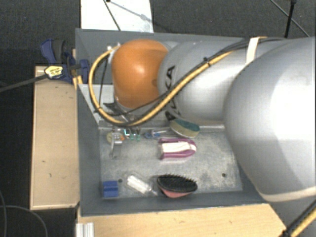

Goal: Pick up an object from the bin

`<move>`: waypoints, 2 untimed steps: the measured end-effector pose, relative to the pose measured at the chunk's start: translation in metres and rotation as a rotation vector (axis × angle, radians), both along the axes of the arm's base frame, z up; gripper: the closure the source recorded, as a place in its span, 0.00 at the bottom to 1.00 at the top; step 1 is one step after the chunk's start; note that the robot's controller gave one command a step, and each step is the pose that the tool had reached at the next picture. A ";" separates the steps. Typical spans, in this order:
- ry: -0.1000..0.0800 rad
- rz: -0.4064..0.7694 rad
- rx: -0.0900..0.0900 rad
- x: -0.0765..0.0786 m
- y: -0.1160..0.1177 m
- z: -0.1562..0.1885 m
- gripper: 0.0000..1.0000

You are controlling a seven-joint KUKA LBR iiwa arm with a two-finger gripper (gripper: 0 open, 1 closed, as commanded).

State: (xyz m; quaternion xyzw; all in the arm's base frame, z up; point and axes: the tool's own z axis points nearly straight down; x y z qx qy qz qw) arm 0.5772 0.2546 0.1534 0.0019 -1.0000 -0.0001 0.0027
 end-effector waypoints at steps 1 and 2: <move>-0.015 -0.348 0.005 0.003 -0.016 -0.080 0.00; -0.016 -0.527 0.006 0.008 -0.008 -0.080 0.00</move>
Offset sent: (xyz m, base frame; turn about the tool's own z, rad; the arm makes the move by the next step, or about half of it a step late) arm -0.0008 -0.0162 -0.0834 0.3477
